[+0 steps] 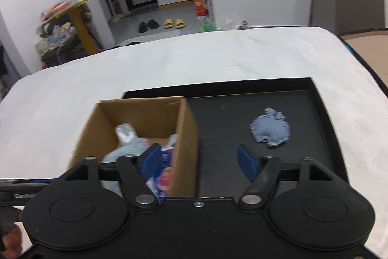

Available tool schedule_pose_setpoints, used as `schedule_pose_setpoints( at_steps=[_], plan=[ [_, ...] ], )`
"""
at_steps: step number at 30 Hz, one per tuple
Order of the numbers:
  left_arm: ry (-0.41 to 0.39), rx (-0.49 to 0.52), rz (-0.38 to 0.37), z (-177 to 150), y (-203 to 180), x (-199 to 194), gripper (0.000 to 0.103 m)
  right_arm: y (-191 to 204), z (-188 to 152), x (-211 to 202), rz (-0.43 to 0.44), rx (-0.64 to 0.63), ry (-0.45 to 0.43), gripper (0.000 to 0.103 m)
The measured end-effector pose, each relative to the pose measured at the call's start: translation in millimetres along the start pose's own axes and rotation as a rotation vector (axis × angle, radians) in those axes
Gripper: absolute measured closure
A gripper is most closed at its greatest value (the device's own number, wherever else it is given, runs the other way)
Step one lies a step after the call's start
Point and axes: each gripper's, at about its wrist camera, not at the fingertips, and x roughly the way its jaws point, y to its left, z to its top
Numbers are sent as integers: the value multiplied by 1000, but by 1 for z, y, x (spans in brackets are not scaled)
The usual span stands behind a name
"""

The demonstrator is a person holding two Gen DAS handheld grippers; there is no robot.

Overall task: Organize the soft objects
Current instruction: 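Move the right gripper back over the blue-grey cloth on the tray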

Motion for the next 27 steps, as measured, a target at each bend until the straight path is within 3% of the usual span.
schedule_pose_setpoints(
  at_steps=[1,7,11,27],
  plan=[
    [1,2,6,0,-2,1,33,-3,-1,1,-13,3,-4,22],
    [7,5,39,-1,-6,7,31,-24,-6,12,-42,31,2,15],
    [-27,0,71,0,-9,9,23,-36,-8,19,-50,57,6,8],
    [-48,17,116,23,-50,23,21,-86,-12,49,-75,86,22,4]
  ],
)
